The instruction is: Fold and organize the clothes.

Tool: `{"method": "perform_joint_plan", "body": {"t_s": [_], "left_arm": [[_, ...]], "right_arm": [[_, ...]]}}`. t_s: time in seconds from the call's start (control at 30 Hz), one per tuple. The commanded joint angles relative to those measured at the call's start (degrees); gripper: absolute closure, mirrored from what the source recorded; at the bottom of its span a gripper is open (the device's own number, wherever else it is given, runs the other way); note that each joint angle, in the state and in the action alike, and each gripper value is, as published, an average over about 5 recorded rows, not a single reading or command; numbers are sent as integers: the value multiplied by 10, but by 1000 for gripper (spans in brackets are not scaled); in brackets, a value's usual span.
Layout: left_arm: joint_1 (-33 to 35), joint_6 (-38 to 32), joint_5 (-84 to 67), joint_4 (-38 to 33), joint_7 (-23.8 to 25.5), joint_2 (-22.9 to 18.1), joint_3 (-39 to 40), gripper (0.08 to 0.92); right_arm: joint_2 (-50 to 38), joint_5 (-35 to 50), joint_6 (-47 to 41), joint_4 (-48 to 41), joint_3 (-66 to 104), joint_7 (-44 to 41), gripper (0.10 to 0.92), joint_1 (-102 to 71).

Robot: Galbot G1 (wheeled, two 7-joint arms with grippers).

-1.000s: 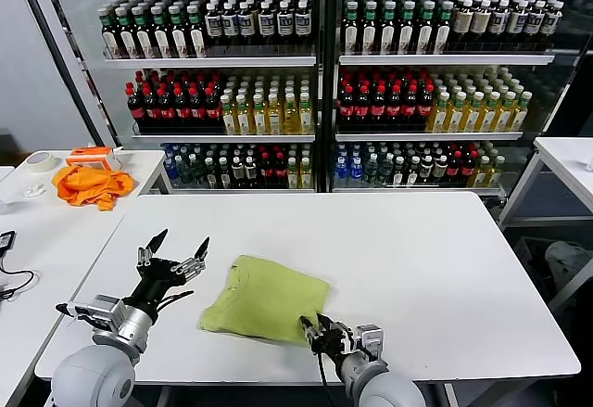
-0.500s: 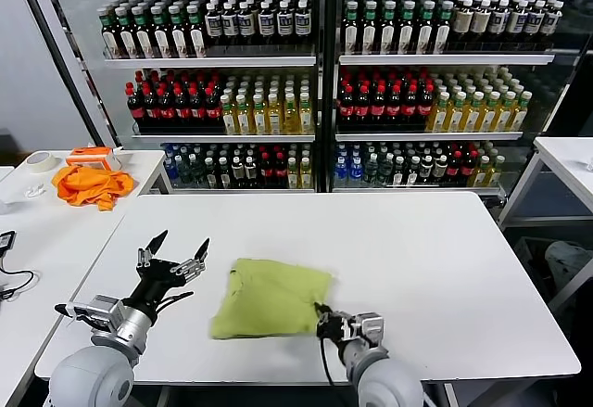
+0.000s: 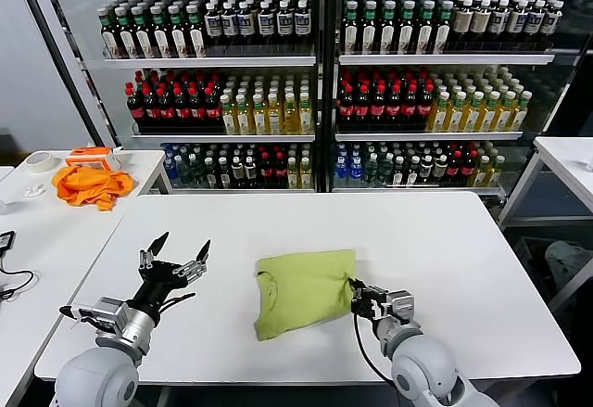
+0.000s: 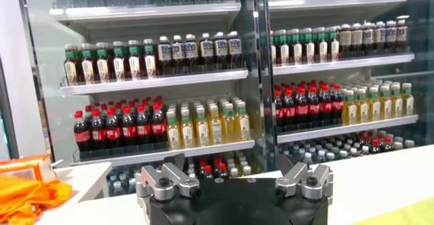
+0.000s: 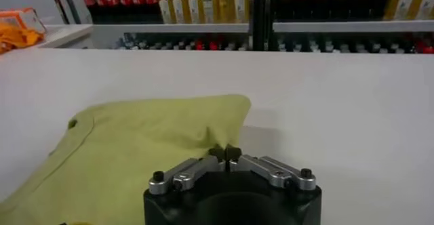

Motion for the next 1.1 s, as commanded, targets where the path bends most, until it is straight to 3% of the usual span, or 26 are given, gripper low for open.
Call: {"method": "perform_joint_plan", "body": {"t_s": [0.03, 0.13, 0.37, 0.67, 0.83, 1.1], "left_arm": [[-3, -43, 63, 24, 2, -4, 8, 177], [-13, -76, 118, 43, 7, -13, 22, 177], [-27, -62, 97, 37, 21, -18, 28, 177], [-38, -87, 115, 52, 24, -22, 17, 177], [-53, -138, 152, 85, 27, -19, 29, 177], [-70, -201, 127, 115, 66, -27, 40, 177]], "right_arm": [[-14, -52, 35, 1, 44, -65, 905, -19], [-19, -50, 54, 34, 66, -74, 851, -33], [-61, -30, 56, 106, 187, -63, 652, -89], [-35, -151, 124, 79, 219, -68, 392, -71], [-19, -198, 173, 67, 246, -84, 253, -106], [-2, -216, 223, 35, 268, -91, 203, -145]]}}
